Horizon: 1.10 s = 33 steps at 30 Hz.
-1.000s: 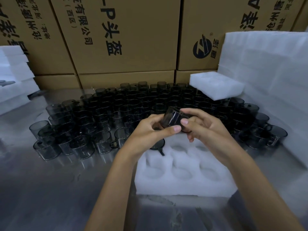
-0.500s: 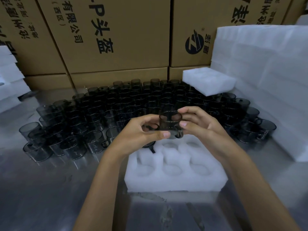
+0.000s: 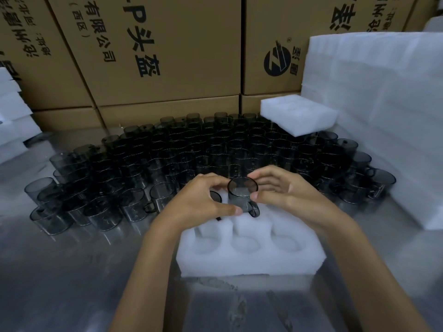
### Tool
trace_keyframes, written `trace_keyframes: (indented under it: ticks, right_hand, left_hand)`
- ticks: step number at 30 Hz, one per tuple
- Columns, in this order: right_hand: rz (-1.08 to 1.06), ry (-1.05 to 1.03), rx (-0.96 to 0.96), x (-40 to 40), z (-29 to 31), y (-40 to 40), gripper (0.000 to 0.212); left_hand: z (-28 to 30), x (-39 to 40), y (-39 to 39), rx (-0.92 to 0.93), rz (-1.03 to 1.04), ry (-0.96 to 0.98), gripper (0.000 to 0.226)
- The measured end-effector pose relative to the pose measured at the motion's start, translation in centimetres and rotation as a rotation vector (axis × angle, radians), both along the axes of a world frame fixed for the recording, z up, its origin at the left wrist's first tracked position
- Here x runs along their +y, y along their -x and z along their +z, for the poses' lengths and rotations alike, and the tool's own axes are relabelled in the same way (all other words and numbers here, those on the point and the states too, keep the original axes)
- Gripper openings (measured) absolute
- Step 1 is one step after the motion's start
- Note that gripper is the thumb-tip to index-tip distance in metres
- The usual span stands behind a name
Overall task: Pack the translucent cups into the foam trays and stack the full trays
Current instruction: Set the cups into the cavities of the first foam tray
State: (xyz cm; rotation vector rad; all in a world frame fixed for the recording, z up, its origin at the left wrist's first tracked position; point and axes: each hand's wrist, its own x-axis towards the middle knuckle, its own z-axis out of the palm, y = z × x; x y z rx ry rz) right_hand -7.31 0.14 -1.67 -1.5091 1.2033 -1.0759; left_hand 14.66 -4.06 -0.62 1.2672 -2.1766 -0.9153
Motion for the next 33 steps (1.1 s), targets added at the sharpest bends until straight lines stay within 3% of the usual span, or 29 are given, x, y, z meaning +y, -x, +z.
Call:
trace_keyframes:
  ticks: [3,6,8,12,23,29,33]
  right_hand:
    - [-0.052,0.043,0.062,0.2,0.2,-0.2,0.035]
    - [-0.185,0.218,0.086,0.3,0.6,-0.1,0.036]
    - [-0.134,0.245,0.106,0.7,0.9,0.0,0.036]
    - [-0.097,0.251,0.335,1.1,0.5,-0.4,0.035]
    - [-0.001,0.096,0.329,0.9,0.3,0.6,0.029]
    - [0.031,0.048,0.366,0.7,0.1,0.6,0.026]
    - [0.045,0.067,0.462,0.8,0.0,0.6,0.025]
  left_hand:
    - [0.4,0.2,-0.2,-0.008,-0.035,-0.039,0.051]
    - [0.7,0.4,-0.5,0.028,-0.019,-0.009,0.059]
    - [1.0,0.7,-0.6,0.051,-0.019,-0.010,0.057]
    - [1.4,1.3,-0.7,0.069,-0.036,-0.012,0.044]
    - [0.8,1.0,-1.0,0.099,-0.119,-0.105,0.044]
    - [0.7,1.0,-1.1,0.023,-0.111,-0.115,0.039]
    - [0.7,1.2,-0.7,-0.120,-0.136,-0.029,0.036]
